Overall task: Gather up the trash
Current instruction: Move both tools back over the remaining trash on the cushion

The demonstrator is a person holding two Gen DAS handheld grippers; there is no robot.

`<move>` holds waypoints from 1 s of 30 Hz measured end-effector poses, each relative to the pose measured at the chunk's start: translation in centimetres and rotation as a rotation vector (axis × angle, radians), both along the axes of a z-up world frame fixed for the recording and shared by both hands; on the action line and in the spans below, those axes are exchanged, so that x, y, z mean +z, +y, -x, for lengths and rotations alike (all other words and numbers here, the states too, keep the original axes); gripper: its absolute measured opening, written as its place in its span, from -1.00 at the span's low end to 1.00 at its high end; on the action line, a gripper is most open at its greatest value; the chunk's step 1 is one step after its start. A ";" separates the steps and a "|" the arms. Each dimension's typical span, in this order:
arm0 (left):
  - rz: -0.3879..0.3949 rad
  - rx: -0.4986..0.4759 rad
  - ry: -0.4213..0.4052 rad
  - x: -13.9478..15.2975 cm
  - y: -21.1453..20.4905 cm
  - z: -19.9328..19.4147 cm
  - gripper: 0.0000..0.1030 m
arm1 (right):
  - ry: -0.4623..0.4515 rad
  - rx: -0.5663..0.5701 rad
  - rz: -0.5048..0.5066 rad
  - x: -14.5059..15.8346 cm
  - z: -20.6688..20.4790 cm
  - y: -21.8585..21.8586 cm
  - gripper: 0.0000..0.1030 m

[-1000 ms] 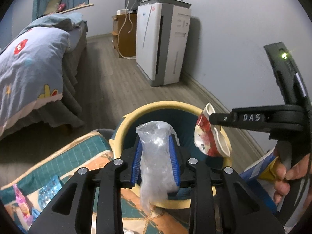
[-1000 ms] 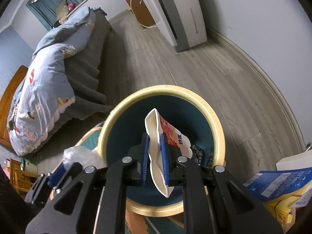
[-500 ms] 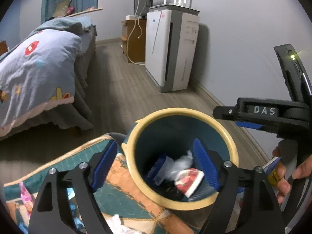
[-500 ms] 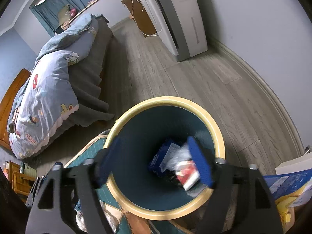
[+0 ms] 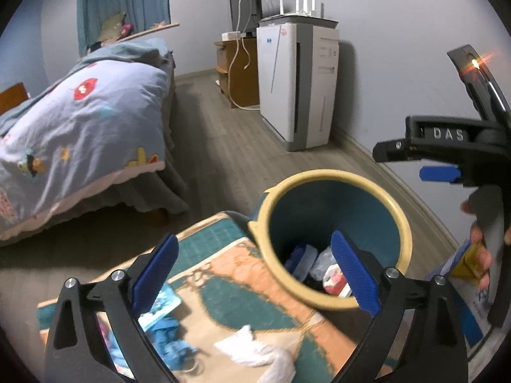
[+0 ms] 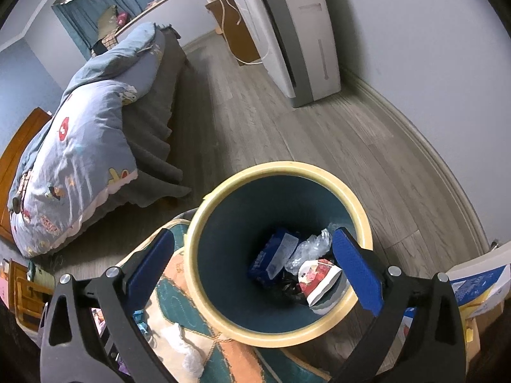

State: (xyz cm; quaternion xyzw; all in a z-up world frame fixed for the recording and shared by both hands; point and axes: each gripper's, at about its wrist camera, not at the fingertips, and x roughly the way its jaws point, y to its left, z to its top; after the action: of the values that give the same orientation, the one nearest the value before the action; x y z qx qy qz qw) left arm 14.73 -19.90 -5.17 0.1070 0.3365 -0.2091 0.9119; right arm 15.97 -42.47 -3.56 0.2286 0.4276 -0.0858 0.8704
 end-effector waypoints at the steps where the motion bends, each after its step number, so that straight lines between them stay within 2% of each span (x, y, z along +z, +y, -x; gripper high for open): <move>1: -0.002 0.003 -0.003 0.2 0.6 0.3 0.86 | -0.003 0.006 0.002 0.2 0.0 0.4 0.90; 15: -0.033 0.115 -0.036 1.9 9.3 3.1 0.86 | -0.001 0.092 0.000 1.3 -0.1 6.4 0.90; 30: -0.013 0.254 -0.017 2.0 17.6 4.8 0.87 | 0.037 0.220 0.069 0.5 -0.3 14.5 0.90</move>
State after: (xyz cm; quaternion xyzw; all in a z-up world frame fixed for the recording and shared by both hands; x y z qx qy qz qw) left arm 9.98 -2.28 -3.14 0.0713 0.3411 -0.0888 0.9331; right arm 16.26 -28.02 -3.07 0.1486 0.4627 -0.0084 0.8739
